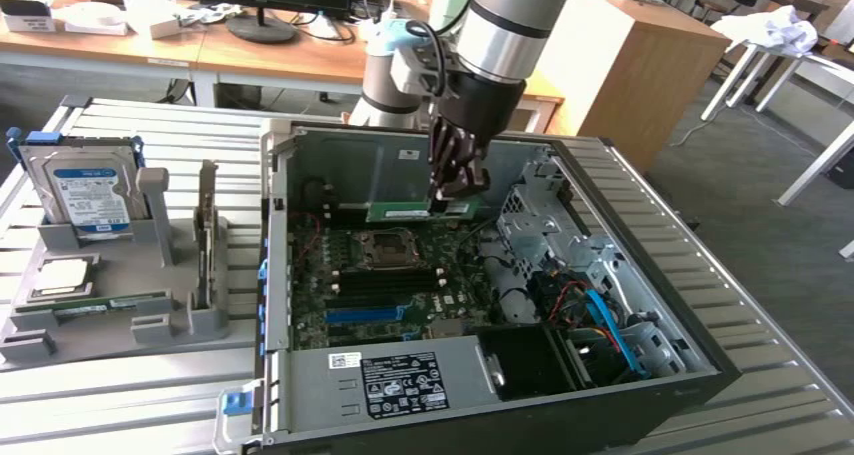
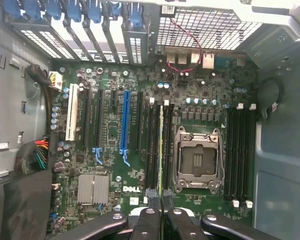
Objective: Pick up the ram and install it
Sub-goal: 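Press down the ram until it locks into place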
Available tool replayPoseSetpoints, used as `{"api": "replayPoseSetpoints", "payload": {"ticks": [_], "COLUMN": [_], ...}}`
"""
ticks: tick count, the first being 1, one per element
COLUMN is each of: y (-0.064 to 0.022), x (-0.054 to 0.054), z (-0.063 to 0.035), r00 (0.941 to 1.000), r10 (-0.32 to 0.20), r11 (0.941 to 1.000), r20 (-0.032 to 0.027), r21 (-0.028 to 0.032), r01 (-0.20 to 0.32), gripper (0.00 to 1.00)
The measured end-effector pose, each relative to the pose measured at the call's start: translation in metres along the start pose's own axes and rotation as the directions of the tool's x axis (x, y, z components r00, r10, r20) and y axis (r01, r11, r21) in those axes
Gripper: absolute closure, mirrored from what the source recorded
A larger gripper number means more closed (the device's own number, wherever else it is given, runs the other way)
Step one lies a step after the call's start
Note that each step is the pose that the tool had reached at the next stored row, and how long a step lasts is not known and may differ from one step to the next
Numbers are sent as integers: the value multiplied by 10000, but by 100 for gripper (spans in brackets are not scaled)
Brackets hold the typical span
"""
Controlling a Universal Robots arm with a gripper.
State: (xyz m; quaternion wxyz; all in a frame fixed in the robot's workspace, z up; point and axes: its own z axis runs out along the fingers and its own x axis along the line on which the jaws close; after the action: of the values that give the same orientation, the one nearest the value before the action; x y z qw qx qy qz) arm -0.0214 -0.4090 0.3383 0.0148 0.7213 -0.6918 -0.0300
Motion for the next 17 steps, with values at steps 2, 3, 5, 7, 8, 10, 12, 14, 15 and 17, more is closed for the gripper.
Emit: {"api": "replayPoseSetpoints", "payload": {"ticks": [2,3,5,7,8,10,12,14,15,17], "y": [-1,-1,-2,-3,-3,-4,-5,-6,-6,-7], "x": [0,1,1,1,2,2,3,3,4,4], "z": [13,20,31,43,50,63,75,90,98,116], "r00": [10000,10000,10000,10000,10000,10000,10000,10000,10000,10000], "r10": [0,0,-1,0,0,0,0,0,0,-1], "r11": [10000,10000,10000,10000,10000,10000,10000,10000,10000,10000], "r20": [0,1,0,1,0,0,-1,0,0,0], "r21": [0,0,0,0,0,0,0,0,0,0], "r01": [0,0,1,0,0,0,0,0,0,1], "gripper": [88,88,88,88,88,88,88,88,88,88]}}
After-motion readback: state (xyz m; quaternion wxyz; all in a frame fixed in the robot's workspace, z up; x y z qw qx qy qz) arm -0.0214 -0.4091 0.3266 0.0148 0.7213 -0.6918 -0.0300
